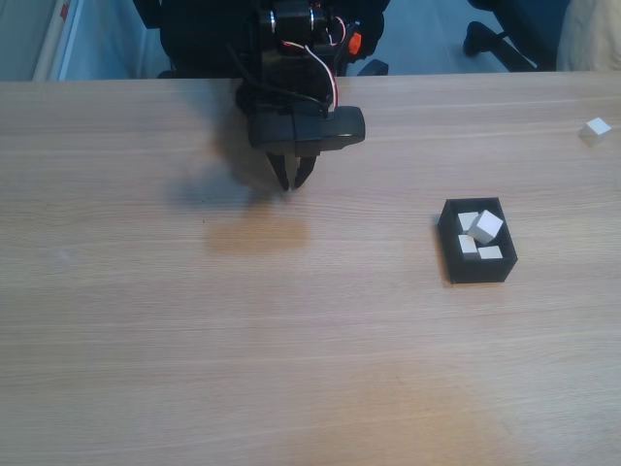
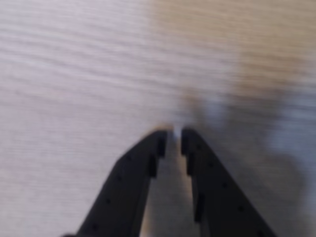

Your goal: Pick blocks and place them in the box.

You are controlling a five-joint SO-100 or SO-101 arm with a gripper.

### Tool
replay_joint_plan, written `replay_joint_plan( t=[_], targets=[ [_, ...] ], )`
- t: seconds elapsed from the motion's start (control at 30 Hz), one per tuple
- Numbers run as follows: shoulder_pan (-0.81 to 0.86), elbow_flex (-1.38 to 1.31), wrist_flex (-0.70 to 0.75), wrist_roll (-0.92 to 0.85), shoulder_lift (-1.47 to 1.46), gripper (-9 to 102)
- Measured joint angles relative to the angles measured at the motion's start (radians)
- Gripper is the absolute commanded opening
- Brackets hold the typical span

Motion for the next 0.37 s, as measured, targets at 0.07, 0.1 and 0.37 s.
replay_joint_plan(
  t=[0.07,0.1,0.37],
  targets=[
    [-0.02,0.0,0.0,0.018,0.0,0],
    [-0.028,0.0,0.0,0.028,0.0,0],
    [-0.043,0.0,0.005,0.057,0.0,0]
  ],
)
